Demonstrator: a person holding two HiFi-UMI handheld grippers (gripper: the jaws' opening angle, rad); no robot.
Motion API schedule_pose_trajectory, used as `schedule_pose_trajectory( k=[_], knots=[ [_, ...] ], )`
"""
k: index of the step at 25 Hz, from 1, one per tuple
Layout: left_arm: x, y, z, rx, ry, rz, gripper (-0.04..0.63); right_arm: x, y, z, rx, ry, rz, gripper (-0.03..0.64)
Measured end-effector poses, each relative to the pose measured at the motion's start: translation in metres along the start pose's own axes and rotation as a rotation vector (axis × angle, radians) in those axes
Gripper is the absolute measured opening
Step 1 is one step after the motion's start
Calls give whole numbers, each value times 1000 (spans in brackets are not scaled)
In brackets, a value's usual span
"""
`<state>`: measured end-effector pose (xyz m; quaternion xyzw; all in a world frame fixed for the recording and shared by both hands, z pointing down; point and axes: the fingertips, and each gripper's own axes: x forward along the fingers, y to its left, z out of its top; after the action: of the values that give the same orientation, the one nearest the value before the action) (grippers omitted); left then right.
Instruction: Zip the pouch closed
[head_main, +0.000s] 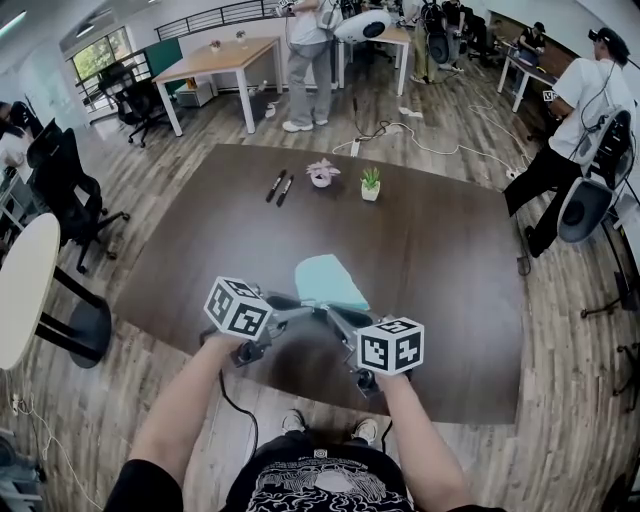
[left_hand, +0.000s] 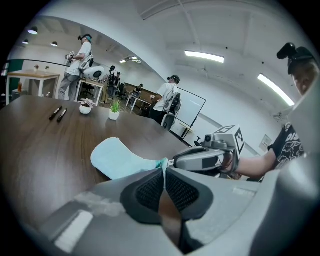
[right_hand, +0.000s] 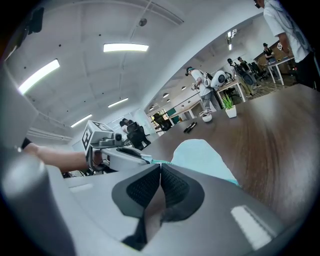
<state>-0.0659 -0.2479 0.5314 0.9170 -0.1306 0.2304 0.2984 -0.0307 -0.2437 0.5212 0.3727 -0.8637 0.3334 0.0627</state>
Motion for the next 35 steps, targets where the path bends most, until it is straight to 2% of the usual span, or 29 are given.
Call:
schedule_pose_trajectory(
  k=[8,13,19,28,35],
  knots=[
    [1,8,2,-84,-93,68,20,0,-6,2,-8,0,-34,8],
    [2,11,0,-165,-144,99,20,2,-7,1,-12,5,-44,8],
    [-4,13,-1,-211,-180,152,20,2,-8,0,-11,10,-47,8],
    [-7,11,3,-201,-205,184,20,0,-8,5,-17,3,-39,9],
    [-10,18,3,-233,-219,206,20,1,-14,5,-14,7,-54,8]
  ],
)
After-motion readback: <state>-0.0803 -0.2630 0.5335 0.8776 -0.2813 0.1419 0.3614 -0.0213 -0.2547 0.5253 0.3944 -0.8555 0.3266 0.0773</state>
